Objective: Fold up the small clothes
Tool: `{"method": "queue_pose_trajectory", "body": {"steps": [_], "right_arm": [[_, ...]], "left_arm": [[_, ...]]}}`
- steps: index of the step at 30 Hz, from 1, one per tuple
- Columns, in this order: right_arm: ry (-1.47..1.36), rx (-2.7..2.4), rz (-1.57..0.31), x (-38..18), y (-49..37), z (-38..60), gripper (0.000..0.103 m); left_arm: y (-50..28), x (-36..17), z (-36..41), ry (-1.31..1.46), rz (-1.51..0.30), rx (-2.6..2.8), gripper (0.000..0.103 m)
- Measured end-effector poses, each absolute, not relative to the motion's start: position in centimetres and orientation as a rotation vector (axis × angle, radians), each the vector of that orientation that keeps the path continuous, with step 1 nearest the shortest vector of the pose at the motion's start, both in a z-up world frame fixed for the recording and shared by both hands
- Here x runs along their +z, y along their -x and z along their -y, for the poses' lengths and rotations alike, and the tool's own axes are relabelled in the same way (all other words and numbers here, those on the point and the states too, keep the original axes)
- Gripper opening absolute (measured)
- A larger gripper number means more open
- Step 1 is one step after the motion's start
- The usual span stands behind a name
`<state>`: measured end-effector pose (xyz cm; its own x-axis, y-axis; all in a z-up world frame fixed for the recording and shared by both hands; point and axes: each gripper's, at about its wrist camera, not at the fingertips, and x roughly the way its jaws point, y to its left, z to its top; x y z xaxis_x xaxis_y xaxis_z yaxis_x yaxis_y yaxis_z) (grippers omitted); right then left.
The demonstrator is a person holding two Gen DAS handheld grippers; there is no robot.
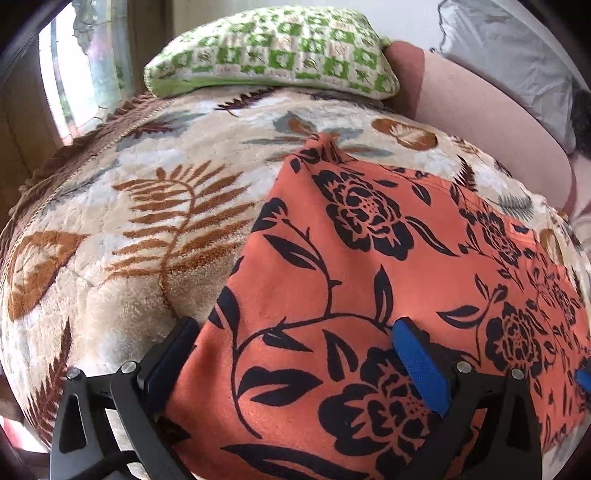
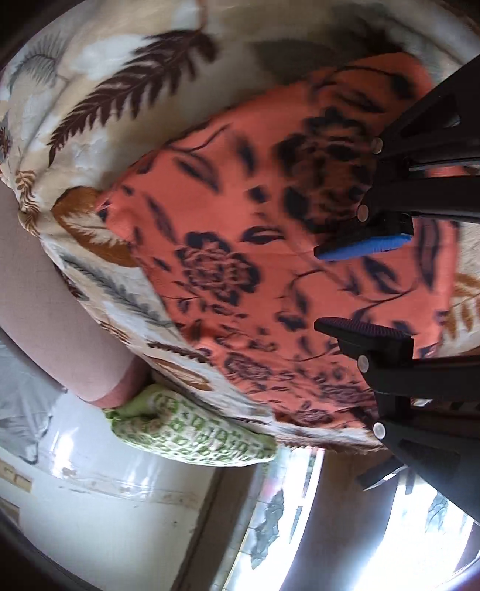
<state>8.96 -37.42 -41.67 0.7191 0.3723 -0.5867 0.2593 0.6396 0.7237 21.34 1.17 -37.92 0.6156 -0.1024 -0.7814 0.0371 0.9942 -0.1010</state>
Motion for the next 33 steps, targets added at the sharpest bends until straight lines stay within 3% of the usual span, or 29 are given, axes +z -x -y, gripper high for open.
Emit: {"method": "queue_pose_trajectory", "body": {"steps": [10,11,12,13,22,25,29,31,33], "right_arm": [[-0.949,0.143,-0.7,-41.1,-5.0,37.3,0.037],[-0.934,0.162,-0.731,-41.4,-5.4,36.6,0.042],[-0.922,0.161,-0.762,-41.8,-5.8,36.1,0.055],[-0.908,0.154,-0.79,-42.4,-6.1,35.6,0.056],[-0.82,0.24,-0.735,-40.9,-7.8,32.7,0.057],[-0.739,0.304,-0.719,-40.1,-8.5,29.7,0.054],[-0.657,0.337,-0.848,-42.0,-10.6,26.1,0.043],[-0.608,0.288,-0.863,-42.4,-10.8,25.5,0.031],[-0.628,0.308,-0.88,-42.6,-11.1,25.9,0.029]], "left_arm": [[-19.2,-36.2,-1.0,0.015,-0.837,-0.105,0.103],[-19.4,-36.8,-0.8,-0.017,-0.866,-0.085,0.103],[-19.8,-37.6,-0.7,-0.021,-0.909,-0.083,0.103],[-19.8,-37.9,-1.0,0.005,-0.916,-0.091,0.103],[-17.4,-36.3,-1.7,0.073,-0.848,-0.102,0.103],[-16.4,-35.7,0.1,0.032,-0.808,-0.129,0.103],[-15.7,-37.1,2.7,-0.104,-0.822,-0.087,0.103],[-15.7,-38.1,3.1,-0.14,-0.819,-0.077,0.103],[-15.6,-38.3,3.2,-0.153,-0.804,-0.086,0.103]]}}
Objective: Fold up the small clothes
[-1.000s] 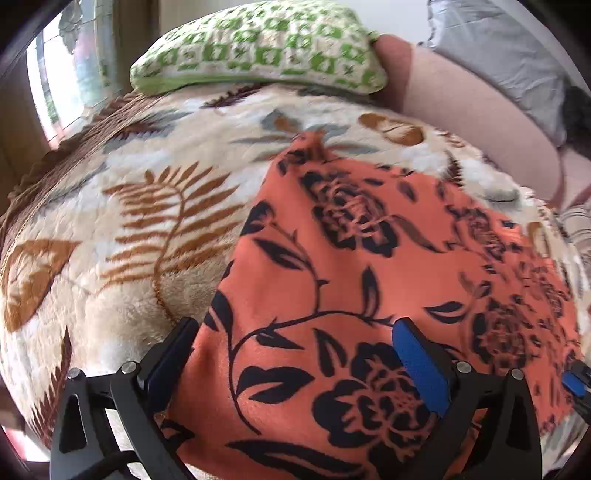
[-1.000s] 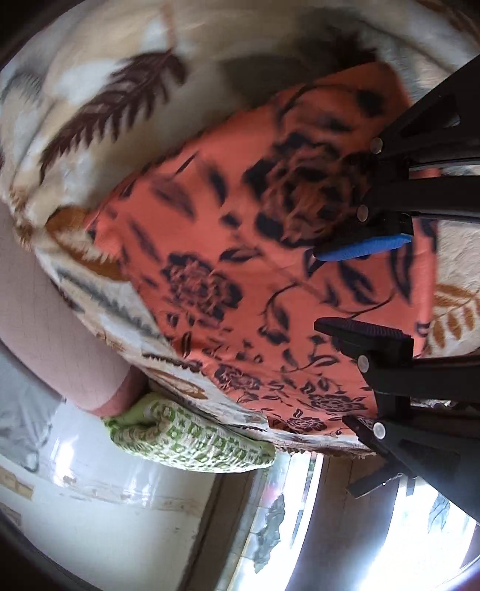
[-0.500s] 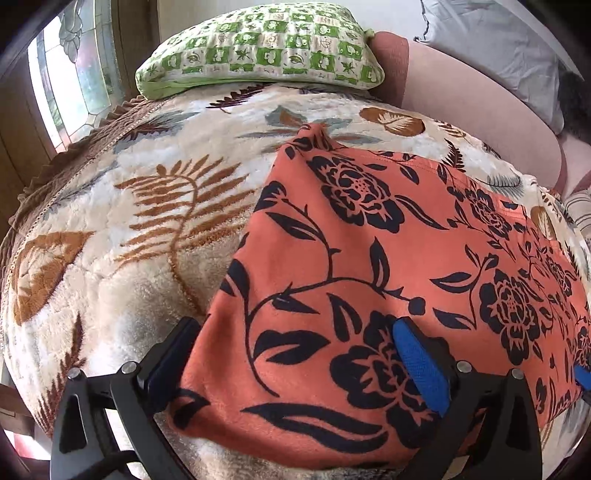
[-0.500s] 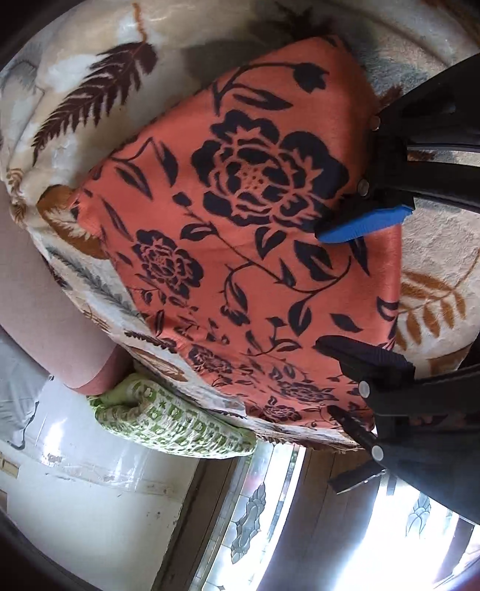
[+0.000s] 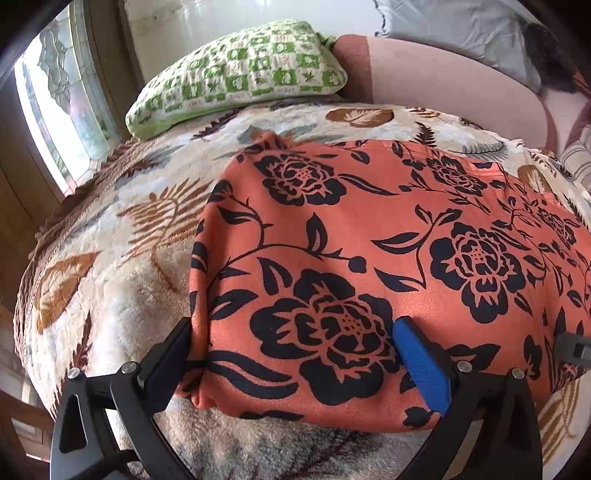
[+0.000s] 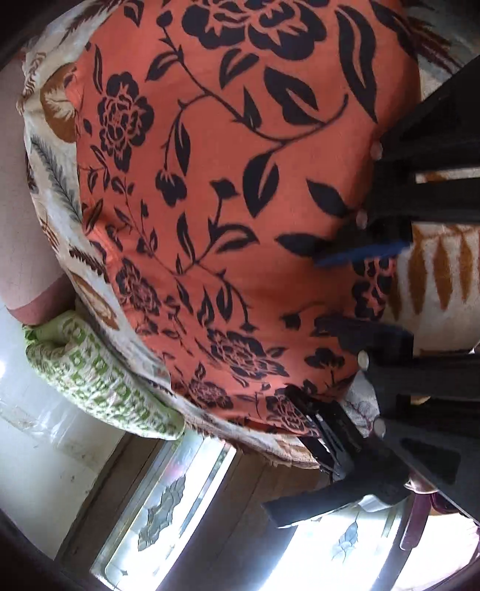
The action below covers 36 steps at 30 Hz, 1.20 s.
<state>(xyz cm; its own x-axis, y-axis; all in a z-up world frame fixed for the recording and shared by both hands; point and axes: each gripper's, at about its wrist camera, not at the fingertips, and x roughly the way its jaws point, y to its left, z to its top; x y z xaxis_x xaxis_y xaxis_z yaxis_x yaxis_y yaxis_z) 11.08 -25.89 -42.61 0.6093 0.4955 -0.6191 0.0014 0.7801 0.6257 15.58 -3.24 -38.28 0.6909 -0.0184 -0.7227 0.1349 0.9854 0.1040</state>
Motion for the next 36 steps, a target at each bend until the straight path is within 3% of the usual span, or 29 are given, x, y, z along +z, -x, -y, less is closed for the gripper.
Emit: {"method": "queue_pose_trajectory", "body": {"steps": [5,12,17,28,29,30,32,36], "right_arm": [[-0.685,0.323,-0.884,-42.3,-11.2,26.6,0.029],[-0.702,0.347,-0.751,-39.9,-12.1,26.2,0.032],[-0.775,0.297,-0.855,-42.4,-13.9,27.3,0.032],[-0.839,0.434,-0.763,-40.0,-12.7,27.4,0.034],[-0.833,0.444,-0.768,-39.9,-12.6,27.0,0.037],[-0.828,0.448,-0.772,-39.8,-12.5,26.7,0.05],[-0.827,0.451,-0.765,-39.7,-12.1,26.5,0.065],[-0.809,0.466,-0.742,-39.2,-11.6,26.3,0.065]], "left_arm": [[-15.5,-37.2,3.1,-0.146,-0.859,-0.082,0.103],[-13.7,-35.6,6.0,-0.144,-0.852,-0.155,0.103],[-13.6,-37.0,8.4,-0.226,-0.853,-0.104,0.103],[-10.3,-32.3,-2.1,0.131,-0.829,0.004,0.103],[-10.0,-32.4,-3.1,0.179,-0.838,0.004,0.103],[-9.8,-32.5,-3.9,0.221,-0.846,-0.001,0.103],[-9.6,-32.8,-4.8,0.291,-0.86,-0.029,0.103],[-10.2,-33.8,-5.0,0.374,-0.899,-0.066,0.102]]}}
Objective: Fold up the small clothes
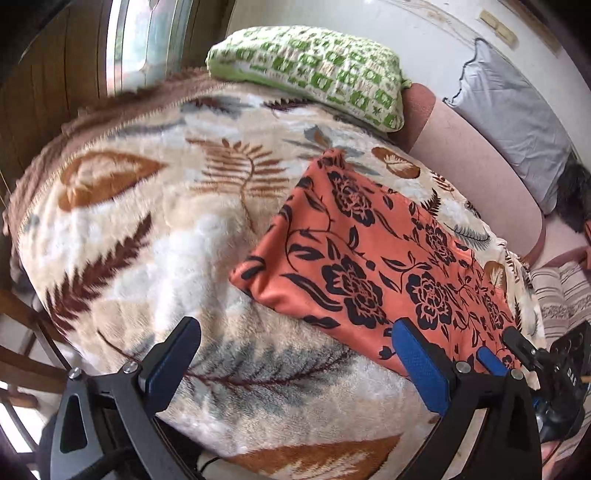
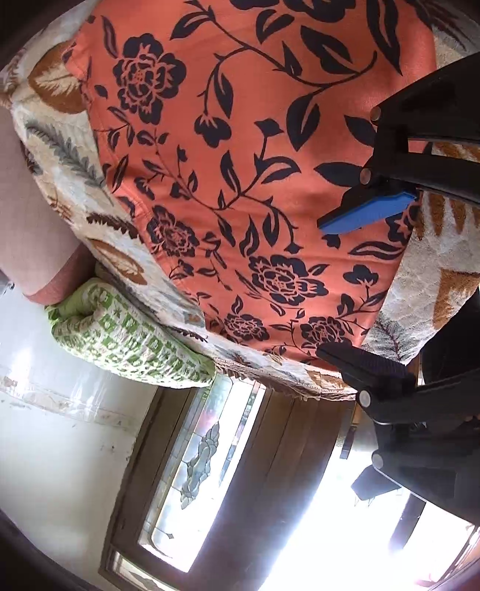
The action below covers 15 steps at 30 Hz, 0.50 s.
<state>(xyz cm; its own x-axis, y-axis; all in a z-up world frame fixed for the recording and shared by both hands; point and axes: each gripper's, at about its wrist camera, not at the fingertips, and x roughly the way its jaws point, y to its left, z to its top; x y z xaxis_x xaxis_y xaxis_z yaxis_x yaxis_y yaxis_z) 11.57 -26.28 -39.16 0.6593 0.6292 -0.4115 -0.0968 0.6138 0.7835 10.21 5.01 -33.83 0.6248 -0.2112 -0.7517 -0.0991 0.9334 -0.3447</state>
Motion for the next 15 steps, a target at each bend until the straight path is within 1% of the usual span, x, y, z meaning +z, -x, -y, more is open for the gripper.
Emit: {"method": "queue_pose_trajectory", "body": {"steps": [1,4,5,6,8,15], "right_arm": [[-0.808,0.468,-0.738,-39.1,-11.4,26.3,0.065],[-0.808,0.463,-0.729,-39.0,-11.2,26.5,0.065],[-0.814,0.461,-0.726,-39.0,-11.2,26.6,0.065],[-0.82,0.459,-0.722,-39.0,-11.1,26.7,0.065],[-0.827,0.457,-0.719,-39.0,-11.1,27.0,0.065],[-0.828,0.455,-0.723,-39.1,-11.5,26.9,0.065]], "left_arm": [[-10.5,-34.1,-5.0,0.383,-0.905,-0.068,0.101],[-11.9,-35.2,-4.9,0.389,-0.94,-0.044,0.085],[-12.6,-35.7,-5.1,0.418,-0.962,-0.045,0.07],[-13.0,-36.1,-5.4,0.444,-0.973,-0.058,0.064],[-13.8,-36.7,-5.6,0.466,-0.995,-0.052,0.063],[-16.2,-37.1,-6.7,0.602,-0.955,-0.038,0.063]]}}
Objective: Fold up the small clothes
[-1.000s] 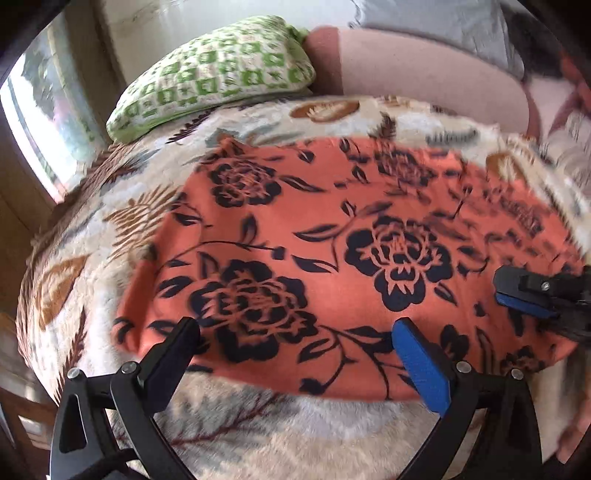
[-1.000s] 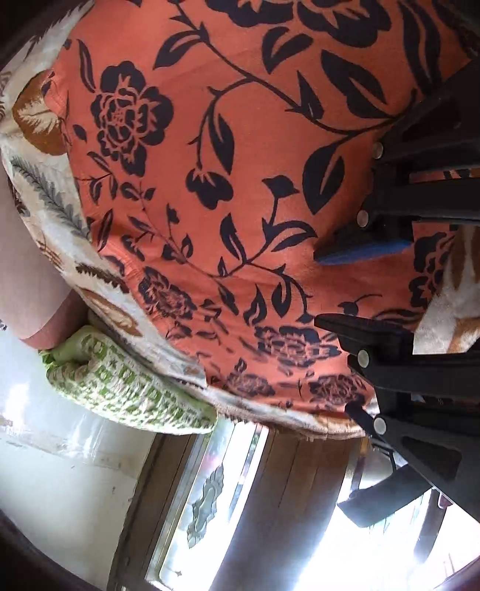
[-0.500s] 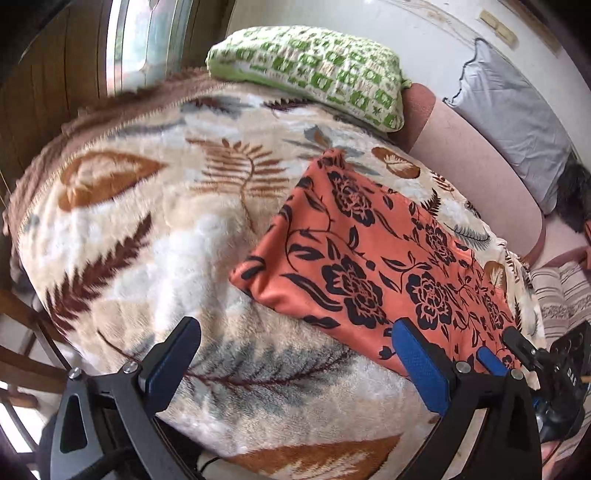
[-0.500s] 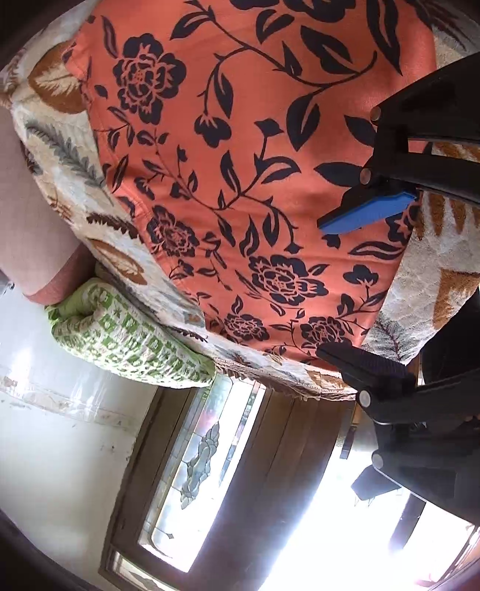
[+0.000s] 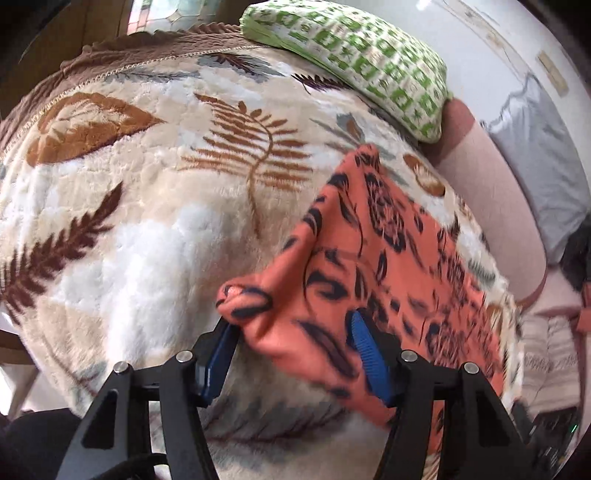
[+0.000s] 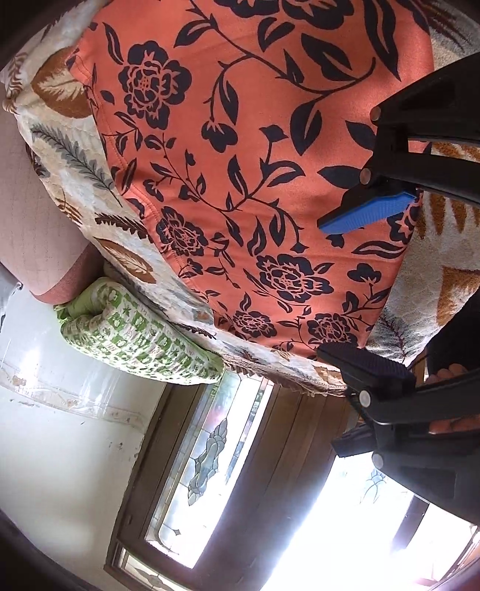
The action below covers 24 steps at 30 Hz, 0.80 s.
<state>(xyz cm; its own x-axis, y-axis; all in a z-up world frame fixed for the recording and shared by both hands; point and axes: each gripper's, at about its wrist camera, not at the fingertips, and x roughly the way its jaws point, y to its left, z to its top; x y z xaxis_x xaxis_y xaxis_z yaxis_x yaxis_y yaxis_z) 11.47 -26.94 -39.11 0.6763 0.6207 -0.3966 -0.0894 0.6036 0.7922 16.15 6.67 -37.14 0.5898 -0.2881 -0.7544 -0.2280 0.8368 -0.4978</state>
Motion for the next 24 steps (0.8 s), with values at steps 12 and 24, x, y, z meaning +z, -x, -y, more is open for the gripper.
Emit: {"method": "queue_pose_trajectory", "body": {"steps": [12,24], "right_arm": [[-0.846,0.428,-0.732,-39.7,-12.2,27.4,0.065],[-0.913,0.381,-0.771,-40.9,-12.3,28.6,0.065]], "left_arm": [[-17.2,-36.3,-5.4,0.538,-0.883,-0.041,0.027],[-14.4,-33.0,-0.2,0.107,-0.605,-0.109,0.023]]}}
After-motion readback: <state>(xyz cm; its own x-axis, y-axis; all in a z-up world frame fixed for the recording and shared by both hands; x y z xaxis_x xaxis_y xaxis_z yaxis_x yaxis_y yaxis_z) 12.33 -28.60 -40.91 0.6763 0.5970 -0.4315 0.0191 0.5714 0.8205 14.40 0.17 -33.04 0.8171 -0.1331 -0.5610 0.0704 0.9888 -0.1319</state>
